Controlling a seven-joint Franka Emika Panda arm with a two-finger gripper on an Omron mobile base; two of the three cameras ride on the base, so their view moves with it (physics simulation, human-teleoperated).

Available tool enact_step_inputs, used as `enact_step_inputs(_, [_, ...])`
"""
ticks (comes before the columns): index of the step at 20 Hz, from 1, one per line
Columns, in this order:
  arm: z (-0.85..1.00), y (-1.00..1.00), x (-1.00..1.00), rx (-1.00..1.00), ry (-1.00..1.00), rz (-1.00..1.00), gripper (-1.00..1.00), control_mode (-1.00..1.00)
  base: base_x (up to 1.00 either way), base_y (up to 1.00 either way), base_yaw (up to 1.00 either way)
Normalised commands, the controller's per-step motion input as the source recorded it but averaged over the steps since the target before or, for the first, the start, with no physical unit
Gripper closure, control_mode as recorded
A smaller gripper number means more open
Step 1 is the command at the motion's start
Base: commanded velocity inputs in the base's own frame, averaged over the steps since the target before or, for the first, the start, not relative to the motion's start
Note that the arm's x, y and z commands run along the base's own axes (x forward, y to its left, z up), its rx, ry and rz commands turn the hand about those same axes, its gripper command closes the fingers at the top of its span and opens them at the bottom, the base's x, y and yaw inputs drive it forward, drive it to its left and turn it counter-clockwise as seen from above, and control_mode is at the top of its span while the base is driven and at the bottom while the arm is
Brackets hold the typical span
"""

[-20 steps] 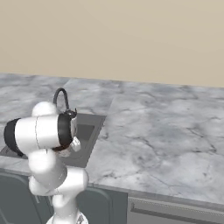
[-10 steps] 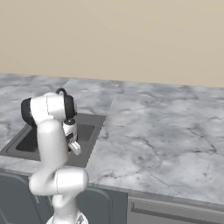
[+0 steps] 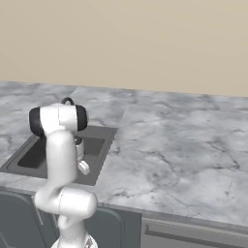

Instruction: Pick the garlic from the cabinet and place it in the bowl. Then pick the bowl and place it in the sink. Then turn on the sink facuet.

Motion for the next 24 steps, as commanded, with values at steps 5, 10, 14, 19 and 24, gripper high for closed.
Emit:
enact_step_inputs(5, [0.79, -0.08, 0.15, 0.0, 0.0, 0.09, -1.0, -1.0, 0.0, 0.0, 0.0])
enact_step_inputs(10, [1.0, -0.23, 0.28, 0.0, 0.0, 0.02, -1.0, -1.0, 0.0, 0.0, 0.0])
enact_step_inputs(14, [1.0, -0.2, 0.36, 0.04, 0.03, 0.0, -1.0, -1.0, 0.0, 0.0, 0.0])
enact_step_inputs(19, [1.0, -0.19, 0.32, 0.06, 0.08, -0.03, -1.0, -1.0, 0.0, 0.0, 0.0])
enact_step_inputs(24, [1.0, -0.07, 0.25, 0.02, 0.09, -0.09, -1.0, -1.0, 0.0, 0.0, 0.0])
